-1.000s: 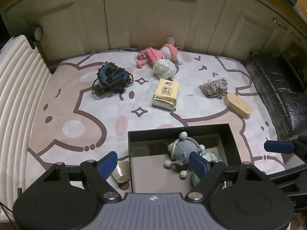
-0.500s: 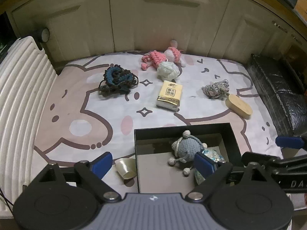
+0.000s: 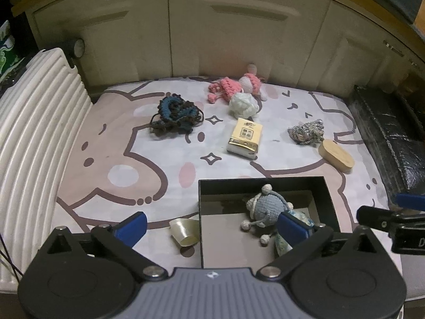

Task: Organize objects
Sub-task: 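Lift both open tools away from the box toward the remaining toys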

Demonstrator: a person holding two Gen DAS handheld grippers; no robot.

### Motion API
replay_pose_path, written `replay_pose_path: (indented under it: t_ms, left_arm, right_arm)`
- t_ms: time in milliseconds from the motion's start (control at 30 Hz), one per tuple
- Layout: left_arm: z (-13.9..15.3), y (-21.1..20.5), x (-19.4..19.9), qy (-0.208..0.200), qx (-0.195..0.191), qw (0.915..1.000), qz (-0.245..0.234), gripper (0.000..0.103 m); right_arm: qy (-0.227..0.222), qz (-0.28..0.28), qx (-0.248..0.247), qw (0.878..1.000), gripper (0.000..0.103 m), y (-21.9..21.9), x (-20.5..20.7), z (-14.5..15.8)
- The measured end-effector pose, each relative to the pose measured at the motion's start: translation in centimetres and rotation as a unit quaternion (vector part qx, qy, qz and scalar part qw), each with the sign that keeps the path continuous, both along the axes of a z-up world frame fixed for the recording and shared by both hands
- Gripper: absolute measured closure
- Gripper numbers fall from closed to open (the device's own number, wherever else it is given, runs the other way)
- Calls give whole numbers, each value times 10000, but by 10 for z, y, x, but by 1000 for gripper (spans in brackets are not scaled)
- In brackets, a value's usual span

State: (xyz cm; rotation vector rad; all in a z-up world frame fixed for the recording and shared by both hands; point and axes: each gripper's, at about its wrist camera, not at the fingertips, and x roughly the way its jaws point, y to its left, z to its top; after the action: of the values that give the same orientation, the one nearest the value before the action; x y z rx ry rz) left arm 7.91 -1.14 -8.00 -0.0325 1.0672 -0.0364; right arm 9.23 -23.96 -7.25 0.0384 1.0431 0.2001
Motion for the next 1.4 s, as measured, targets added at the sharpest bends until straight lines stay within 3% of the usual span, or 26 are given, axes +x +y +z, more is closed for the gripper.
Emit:
replay_pose_path:
  t_ms: [533,1033,1400]
  left_arm:
    - [7,8,0,-244,178,9994,186,0]
    - [24,13,16,-1301,153,9910,264,0]
    - [23,9,36,-1829,329,9826,-8,0]
  right_arm:
    - [-322,-271,-7,9991,0,-11,-2,5]
    - [-1163,-1124,-55,9868,0,-40,16,23]
    - [-1200,-1600,-166,9797,0,-51,41,28]
